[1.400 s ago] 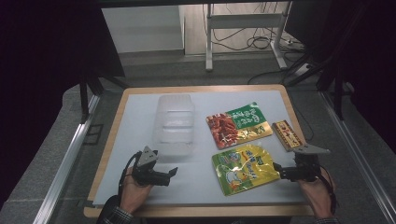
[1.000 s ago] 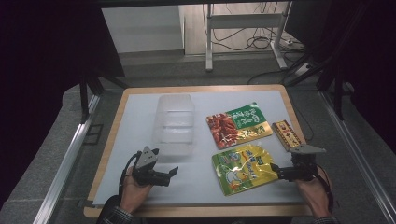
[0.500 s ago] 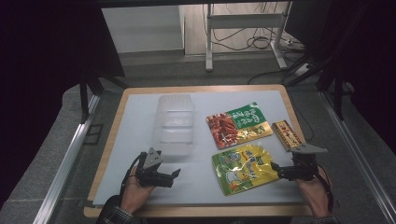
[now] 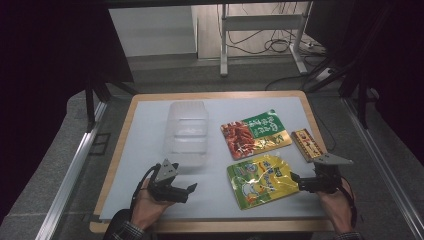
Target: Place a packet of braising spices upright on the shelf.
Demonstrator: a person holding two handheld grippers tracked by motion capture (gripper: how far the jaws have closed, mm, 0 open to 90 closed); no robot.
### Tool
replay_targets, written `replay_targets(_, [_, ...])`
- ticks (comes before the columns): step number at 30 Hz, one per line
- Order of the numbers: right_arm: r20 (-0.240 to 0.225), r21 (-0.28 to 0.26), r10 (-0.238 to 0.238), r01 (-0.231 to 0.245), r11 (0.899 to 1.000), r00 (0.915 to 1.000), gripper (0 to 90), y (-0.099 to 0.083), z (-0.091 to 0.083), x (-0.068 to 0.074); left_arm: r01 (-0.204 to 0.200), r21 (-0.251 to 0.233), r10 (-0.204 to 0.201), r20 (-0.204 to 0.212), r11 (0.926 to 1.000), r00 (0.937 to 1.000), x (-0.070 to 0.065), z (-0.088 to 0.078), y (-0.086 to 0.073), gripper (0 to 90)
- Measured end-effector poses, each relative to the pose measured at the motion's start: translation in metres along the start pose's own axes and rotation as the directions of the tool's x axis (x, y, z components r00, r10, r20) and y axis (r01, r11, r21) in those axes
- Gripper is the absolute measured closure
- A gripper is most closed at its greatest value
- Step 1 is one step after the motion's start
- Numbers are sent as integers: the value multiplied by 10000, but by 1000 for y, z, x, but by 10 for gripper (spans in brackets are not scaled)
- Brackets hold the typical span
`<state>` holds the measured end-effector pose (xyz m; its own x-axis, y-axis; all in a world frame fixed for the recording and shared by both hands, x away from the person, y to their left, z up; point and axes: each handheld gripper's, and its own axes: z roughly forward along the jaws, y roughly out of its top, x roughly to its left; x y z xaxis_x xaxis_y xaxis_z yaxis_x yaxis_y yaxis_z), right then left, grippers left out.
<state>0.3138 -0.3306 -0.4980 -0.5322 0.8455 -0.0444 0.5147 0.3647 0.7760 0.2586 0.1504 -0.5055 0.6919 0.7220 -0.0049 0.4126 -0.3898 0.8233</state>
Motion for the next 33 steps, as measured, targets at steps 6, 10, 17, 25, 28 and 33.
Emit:
replay_targets(6, [16, -95, 30, -30, 10000, 10000, 0, 0, -1, -1, -98, -129, 101, 223, 9999, 9997, -5, -1, 3, 150])
replay_targets(10, [28, -46, 30, -30, 10000, 10000, 0, 0, -1, -1, -177, 72, 174, 472, 9998, 9987, -9, 3, 4, 179])
replay_targets(17, [-5, -97, 97, -97, 9999, 10000, 0, -1, -1, -3, -388, 94, 377, 916, 9992, 9951, -16, 8, 8, 229])
replay_targets(25, [-23, -82, 127, -127, 9999, 9999, 0, -1, -1, -3, -425, 205, 393, 1349, 9989, 9901, -19, 16, 10, 317])
replay_targets(28, [-14, -105, 137, -137, 9999, 9999, 0, -1, -1, -3, -470, 153, 443, 1432, 9988, 9887, -19, 18, 12, 345])
replay_targets(33, [-19, -132, 150, -150, 9998, 9999, 0, -1, -1, -4, -445, 140, 417, 1574, 9989, 9866, -20, 23, 14, 395])
